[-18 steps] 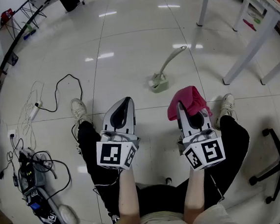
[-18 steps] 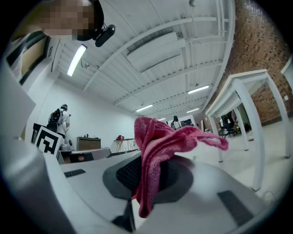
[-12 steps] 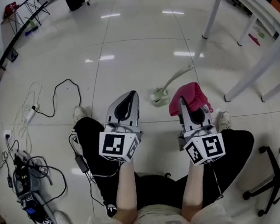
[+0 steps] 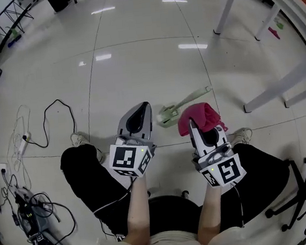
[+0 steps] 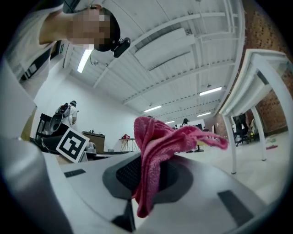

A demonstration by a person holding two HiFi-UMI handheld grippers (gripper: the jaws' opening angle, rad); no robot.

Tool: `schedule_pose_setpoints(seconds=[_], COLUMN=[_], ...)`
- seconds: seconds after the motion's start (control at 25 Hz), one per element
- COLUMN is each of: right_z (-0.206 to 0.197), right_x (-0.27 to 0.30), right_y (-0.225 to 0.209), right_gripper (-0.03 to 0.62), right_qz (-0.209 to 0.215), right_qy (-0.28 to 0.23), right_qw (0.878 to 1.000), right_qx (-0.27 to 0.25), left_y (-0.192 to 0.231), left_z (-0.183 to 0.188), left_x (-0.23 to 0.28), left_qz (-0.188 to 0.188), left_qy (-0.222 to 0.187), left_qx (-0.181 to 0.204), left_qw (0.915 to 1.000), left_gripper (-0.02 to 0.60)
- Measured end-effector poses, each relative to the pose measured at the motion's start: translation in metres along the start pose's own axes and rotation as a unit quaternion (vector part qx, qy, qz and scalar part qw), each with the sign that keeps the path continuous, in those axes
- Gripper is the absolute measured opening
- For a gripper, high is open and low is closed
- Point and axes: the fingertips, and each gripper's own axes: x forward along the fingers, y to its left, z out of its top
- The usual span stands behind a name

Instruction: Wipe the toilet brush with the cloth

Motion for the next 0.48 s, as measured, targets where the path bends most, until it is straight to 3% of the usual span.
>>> schedule_pose_setpoints(seconds=[0.2, 0.32, 0.4, 0.48], right_z=[-0.085, -0.153, -0.203, -0.253], right_x=[-0.013, -0.002, 0.013, 0.029], right_y=[-0.058, -0.108, -0.137, -0.156], right_gripper=[0.032, 0.032, 0.032, 0.032], right_qz=[-0.059, -0.106, -0.112, -0.090], right_qy=[0.078, 0.103, 0.130, 0.166], right_qw=[0.995, 0.988, 0.984, 0.981], right_qx=[0.002, 0.034, 0.039, 0.033], left_y=[0.006, 0.006, 0.001, -0.009], left_z=[-0.072, -0.123, -0.162, -0.201], left_x=[0.029, 0.049, 0.053, 0.050], left_qz=[0.009, 0.014, 0.015, 0.000], left_qy=[0.041, 0.066, 0.091, 0.127], left_qx=[-0.028, -0.049, -0.072, -0.071], left_qw=[0.9987, 0.9965, 0.9931, 0.9894], left_gripper=[0.005, 0.005, 0.005, 0.005])
